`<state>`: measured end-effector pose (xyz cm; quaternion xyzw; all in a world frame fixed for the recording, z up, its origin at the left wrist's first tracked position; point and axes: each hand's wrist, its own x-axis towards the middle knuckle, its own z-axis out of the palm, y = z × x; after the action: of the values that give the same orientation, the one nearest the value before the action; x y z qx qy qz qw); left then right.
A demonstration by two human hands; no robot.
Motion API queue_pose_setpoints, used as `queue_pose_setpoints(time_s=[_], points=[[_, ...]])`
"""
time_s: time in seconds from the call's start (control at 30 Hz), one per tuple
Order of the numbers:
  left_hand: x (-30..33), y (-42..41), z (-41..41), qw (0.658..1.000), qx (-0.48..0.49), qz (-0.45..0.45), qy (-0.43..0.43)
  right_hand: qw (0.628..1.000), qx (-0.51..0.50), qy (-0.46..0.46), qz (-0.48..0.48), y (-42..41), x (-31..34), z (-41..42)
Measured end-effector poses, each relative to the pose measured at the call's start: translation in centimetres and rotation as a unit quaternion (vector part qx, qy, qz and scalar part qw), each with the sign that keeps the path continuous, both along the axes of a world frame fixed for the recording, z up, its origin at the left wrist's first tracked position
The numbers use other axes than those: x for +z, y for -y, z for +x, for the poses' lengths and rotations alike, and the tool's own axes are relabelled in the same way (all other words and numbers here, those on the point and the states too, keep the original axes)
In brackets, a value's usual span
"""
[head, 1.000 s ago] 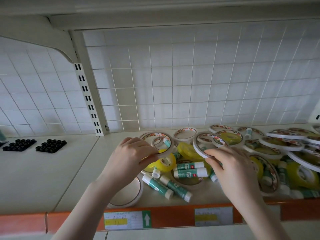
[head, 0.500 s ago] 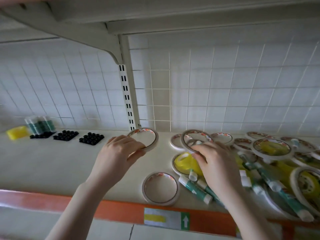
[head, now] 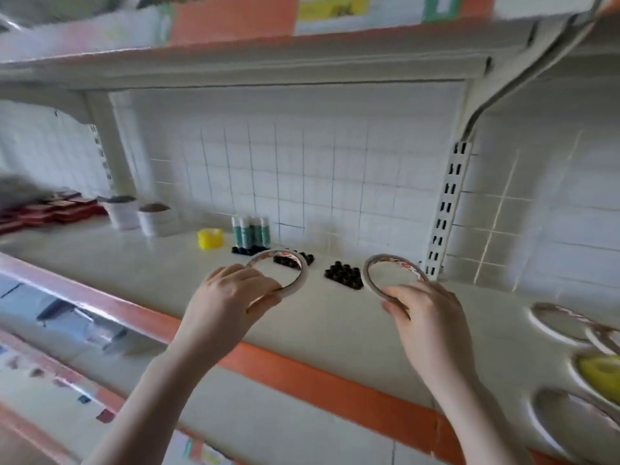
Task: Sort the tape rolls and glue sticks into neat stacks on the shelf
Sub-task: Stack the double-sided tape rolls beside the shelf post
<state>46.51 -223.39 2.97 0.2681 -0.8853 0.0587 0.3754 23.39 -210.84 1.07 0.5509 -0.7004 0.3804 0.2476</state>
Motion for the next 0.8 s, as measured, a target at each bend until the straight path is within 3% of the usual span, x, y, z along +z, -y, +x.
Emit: queue_pose_setpoints(time_s=[0.27, 0.8], points=[[1.0, 8.7, 12.9, 0.999, 0.052, -0.012, 0.002, 0.999, 0.047, 0.01, 0.006, 10.3, 0.7, 11.7], [0.6, 28.1, 26.8, 0.994, 0.103, -0.022, 0.015, 0.993, 0.111, 0.024, 0.032, 34.1, 1.4, 26.6]])
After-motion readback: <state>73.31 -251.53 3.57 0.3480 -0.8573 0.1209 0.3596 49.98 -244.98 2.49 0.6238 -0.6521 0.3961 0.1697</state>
